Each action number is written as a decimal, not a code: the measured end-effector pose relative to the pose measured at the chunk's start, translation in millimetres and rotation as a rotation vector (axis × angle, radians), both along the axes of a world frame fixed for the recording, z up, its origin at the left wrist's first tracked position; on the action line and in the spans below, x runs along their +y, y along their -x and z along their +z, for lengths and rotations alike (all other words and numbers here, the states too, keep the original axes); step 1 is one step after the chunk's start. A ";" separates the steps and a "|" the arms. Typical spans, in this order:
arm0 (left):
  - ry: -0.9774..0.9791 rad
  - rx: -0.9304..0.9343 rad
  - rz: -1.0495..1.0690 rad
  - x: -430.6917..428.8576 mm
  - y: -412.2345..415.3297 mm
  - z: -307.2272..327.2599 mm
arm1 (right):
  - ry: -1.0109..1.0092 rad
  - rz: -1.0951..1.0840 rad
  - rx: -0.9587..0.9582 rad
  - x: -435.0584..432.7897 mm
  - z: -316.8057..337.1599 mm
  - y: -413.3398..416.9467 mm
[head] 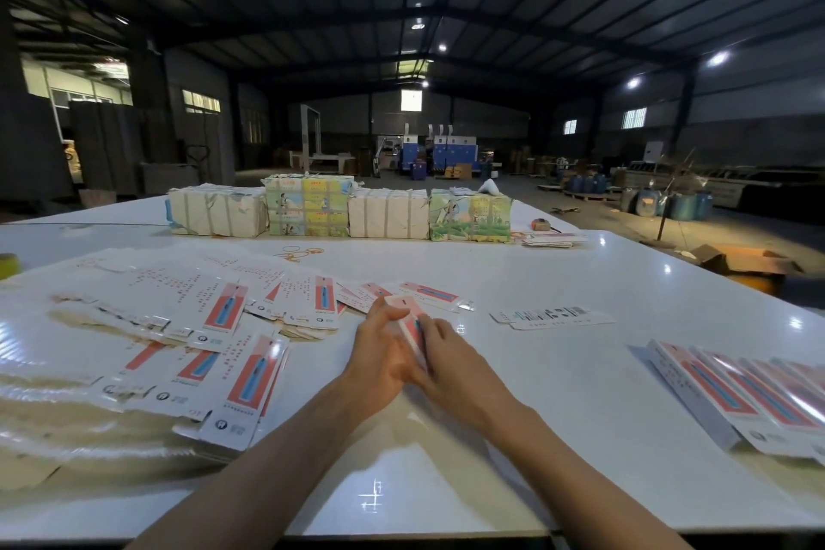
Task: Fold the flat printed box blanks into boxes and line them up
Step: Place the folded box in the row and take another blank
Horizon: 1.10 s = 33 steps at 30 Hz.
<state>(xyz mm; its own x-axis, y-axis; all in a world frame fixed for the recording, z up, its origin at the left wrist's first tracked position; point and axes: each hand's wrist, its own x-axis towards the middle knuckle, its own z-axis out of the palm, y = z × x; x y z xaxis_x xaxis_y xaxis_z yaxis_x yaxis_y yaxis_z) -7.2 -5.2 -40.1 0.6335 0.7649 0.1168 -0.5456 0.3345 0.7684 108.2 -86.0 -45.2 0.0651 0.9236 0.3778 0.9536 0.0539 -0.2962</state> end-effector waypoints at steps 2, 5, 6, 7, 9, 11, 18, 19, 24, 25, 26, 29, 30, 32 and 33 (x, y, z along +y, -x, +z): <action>-0.037 0.077 -0.028 -0.9 3.5 3.9 | -0.019 -0.049 -0.076 -0.1 -1.9 8.5; -0.066 0.241 -0.052 -6.6 3.6 9.5 | -0.010 -0.111 -0.133 -6.1 -2.7 13.2; -0.070 0.306 -0.062 -7.2 3.2 10.3 | 0.007 -0.124 -0.129 -9.1 -2.7 12.6; -0.089 0.382 -0.064 -7.3 2.4 11.4 | 0.024 -0.134 -0.112 -12.2 -2.2 10.1; -0.246 0.622 -0.026 -6.1 5.9 18.6 | 0.038 -0.151 -0.060 -19.9 -1.3 -0.5; -0.571 0.932 0.121 4.5 20.8 29.2 | 0.039 -0.183 0.001 -30.0 1.2 -18.8; -1.051 2.154 0.681 50.9 119.0 9.5 | 0.068 -0.543 -0.035 -69.4 8.9 -107.0; -1.022 2.208 0.688 52.3 125.8 3.0 | 0.076 -0.591 -0.067 -74.2 8.5 -116.5; -1.015 2.149 0.722 47.4 133.6 5.3 | 0.161 -0.756 -0.289 -102.7 -0.6 -153.6; -1.033 2.111 0.710 46.5 133.4 9.5 | 0.170 -0.773 -0.307 -109.1 -3.1 -161.0; -1.031 2.056 0.693 45.1 133.6 14.9 | 0.171 -0.795 -0.316 -115.0 -4.3 -167.8; -1.039 1.856 0.604 47.6 134.1 26.5 | 0.163 -0.838 -0.310 -128.5 -3.9 -183.0; -1.048 1.805 0.578 48.0 131.9 29.1 | 0.170 -0.844 -0.324 -131.8 -3.8 -187.5; -1.032 1.712 0.548 49.5 125.2 30.8 | 0.196 -0.873 -0.358 -139.1 -3.0 -195.0; -0.992 1.673 0.528 50.7 120.3 31.9 | 0.201 -0.889 -0.374 -140.9 -2.5 -197.7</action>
<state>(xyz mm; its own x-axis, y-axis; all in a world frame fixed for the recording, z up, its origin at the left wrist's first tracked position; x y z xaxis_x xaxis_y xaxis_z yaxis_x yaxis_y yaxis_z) -127.4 45.5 -8.2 0.3224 0.9292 0.1809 0.8796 -0.3647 0.3055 305.9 -226.9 -47.7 0.6753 0.6455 0.3568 0.6567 -0.7464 0.1073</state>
